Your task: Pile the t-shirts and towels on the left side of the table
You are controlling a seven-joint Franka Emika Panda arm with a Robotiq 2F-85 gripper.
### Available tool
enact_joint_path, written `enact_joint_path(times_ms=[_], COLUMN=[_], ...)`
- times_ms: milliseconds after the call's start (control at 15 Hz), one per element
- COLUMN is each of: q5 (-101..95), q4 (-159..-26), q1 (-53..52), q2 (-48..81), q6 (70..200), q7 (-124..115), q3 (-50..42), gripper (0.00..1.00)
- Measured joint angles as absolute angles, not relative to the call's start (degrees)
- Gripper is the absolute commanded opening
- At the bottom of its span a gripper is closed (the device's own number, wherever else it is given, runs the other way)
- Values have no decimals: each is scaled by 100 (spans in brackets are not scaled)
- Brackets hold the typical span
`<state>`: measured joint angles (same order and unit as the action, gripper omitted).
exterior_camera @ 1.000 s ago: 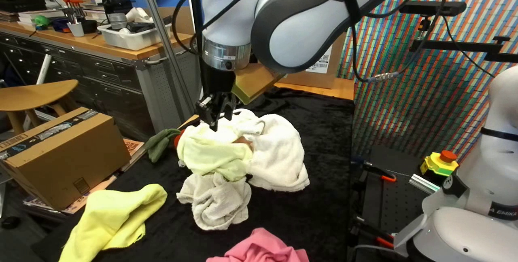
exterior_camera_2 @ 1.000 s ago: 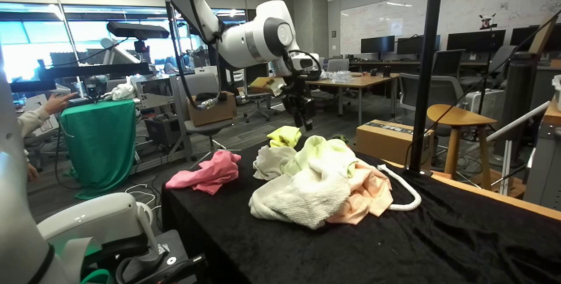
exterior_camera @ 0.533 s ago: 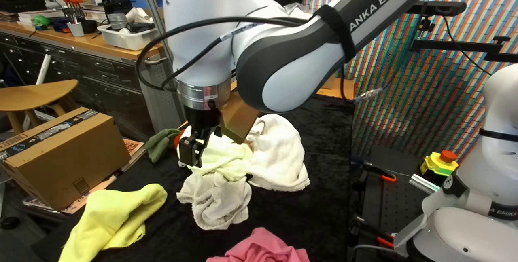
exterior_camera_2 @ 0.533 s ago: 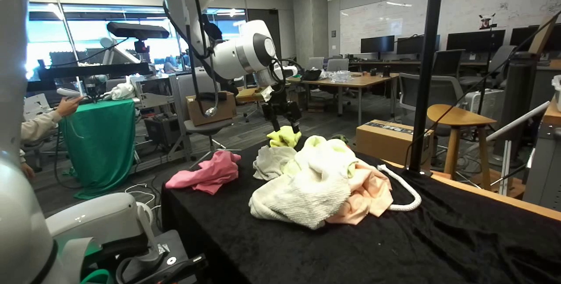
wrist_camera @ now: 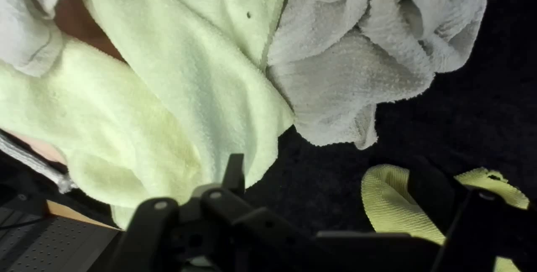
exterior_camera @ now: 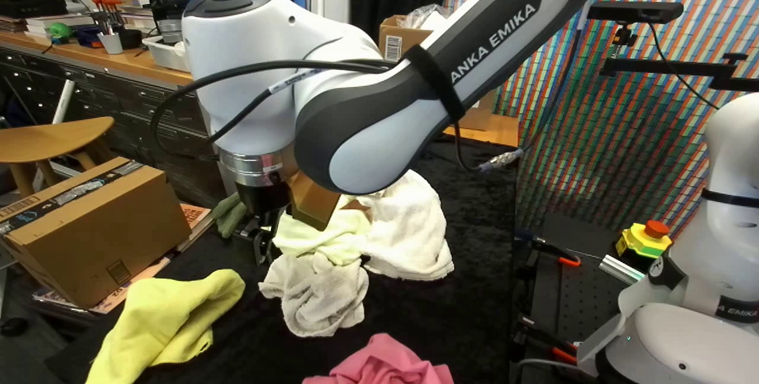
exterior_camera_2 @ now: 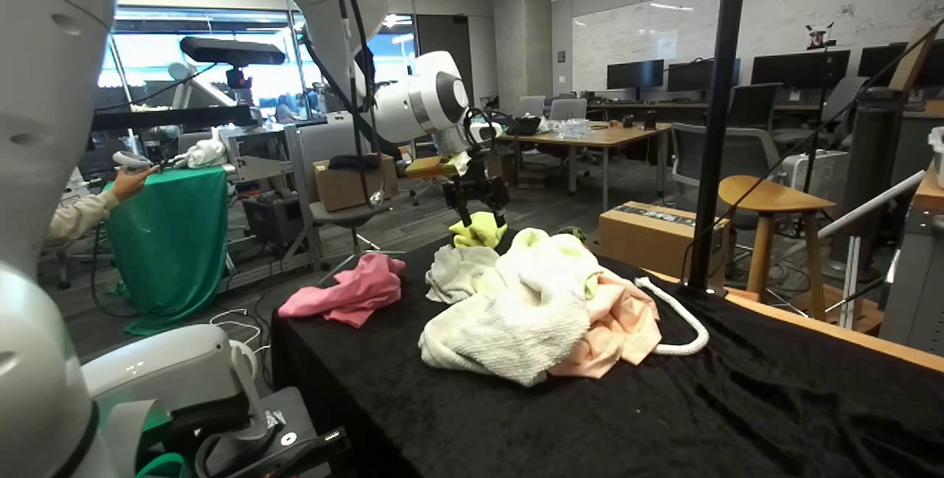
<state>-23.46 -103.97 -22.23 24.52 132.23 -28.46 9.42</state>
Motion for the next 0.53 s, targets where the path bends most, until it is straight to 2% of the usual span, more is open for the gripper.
enact_joint_path(times_ms=[533], q5=[-1506], q4=[-9532], q1=[-2225], q2=[3132], q6=[12969], q7=[-1186], q3=[1116], gripper=[100])
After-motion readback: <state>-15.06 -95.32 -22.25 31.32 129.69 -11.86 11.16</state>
